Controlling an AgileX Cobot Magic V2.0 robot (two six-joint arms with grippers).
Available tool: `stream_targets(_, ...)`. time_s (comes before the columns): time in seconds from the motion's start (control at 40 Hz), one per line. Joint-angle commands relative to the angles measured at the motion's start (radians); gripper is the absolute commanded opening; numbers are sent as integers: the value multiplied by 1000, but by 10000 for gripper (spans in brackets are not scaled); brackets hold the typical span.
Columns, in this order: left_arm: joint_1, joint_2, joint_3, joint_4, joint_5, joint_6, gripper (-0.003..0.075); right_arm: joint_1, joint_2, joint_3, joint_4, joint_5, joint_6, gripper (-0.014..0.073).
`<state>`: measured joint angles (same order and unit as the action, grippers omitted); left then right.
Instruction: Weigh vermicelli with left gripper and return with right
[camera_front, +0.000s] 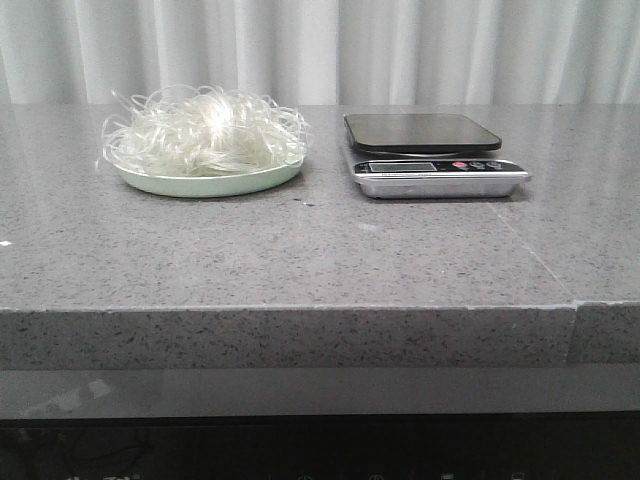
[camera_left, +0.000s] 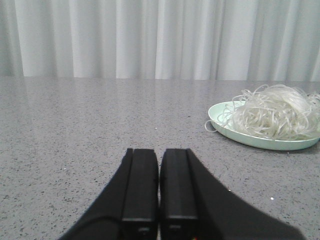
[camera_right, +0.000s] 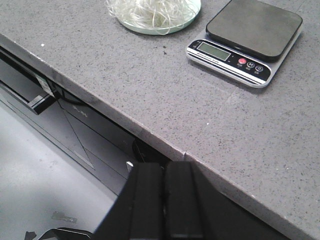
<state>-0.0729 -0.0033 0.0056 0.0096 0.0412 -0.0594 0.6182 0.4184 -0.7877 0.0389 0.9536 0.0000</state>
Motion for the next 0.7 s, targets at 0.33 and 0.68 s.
stream_targets(0.33, 0, -24, 35, -10, -81, -8, 155, -172, -106, 136, -11, -250, -10, 166)
stream_targets(0.68, 0, -24, 35, -10, -81, -8, 155, -514, -365, 567, 14, -742, -9, 166)
